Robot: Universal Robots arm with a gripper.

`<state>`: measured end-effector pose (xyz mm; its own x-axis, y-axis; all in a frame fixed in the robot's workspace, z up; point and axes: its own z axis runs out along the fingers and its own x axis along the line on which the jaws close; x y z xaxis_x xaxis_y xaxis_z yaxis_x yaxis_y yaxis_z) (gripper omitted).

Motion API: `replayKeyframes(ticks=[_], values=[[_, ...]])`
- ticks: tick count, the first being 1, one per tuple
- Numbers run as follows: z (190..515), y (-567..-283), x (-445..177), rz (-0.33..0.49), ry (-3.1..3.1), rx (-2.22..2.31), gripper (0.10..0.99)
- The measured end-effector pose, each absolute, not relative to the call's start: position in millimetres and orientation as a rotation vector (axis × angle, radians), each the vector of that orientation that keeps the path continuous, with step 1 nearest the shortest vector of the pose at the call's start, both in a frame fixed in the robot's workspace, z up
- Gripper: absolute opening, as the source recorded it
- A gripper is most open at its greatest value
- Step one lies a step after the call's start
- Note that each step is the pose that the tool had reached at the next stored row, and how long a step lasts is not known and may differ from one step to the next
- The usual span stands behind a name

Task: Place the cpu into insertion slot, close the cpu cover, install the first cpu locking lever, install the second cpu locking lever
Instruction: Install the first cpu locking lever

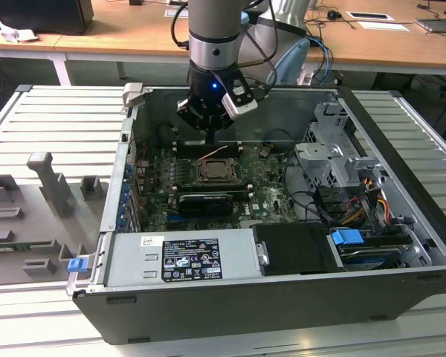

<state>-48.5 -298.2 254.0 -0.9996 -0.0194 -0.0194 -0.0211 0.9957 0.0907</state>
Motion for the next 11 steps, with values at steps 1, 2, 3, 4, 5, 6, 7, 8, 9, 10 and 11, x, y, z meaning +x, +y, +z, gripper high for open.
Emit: replayKeyframes(ticks=[1, 2, 3, 4, 5, 6, 7, 8, 9, 10, 11], values=[[253.5, -298.5, -48.4, 0.184, 3.117, -0.031, 0.106], [253.2, -299.0, -48.4, 0.204, 3.116, -0.031, 0.106], [252.7, -299.6, -48.4, 0.222, 3.114, -0.031, 0.106], [251.7, -300.2, -48.3, 0.227, 3.114, -0.031, 0.106], [250.9, -300.4, -48.3, 0.227, 3.113, -0.031, 0.106], [249.5, -300.5, -48.4, 0.227, 3.113, -0.031, 0.106], [248.7, -300.5, -48.3, 0.227, 3.113, -0.031, 0.106], [248.1, -300.5, -48.3, 0.227, 3.113, -0.031, 0.106], [247.7, -300.6, -48.3, 0.227, 3.113, -0.031, 0.106], [247.1, -300.5, -48.3, 0.227, 3.113, -0.031, 0.106], [246.5, -300.5, -48.3, 0.227, 3.113, -0.031, 0.106]])
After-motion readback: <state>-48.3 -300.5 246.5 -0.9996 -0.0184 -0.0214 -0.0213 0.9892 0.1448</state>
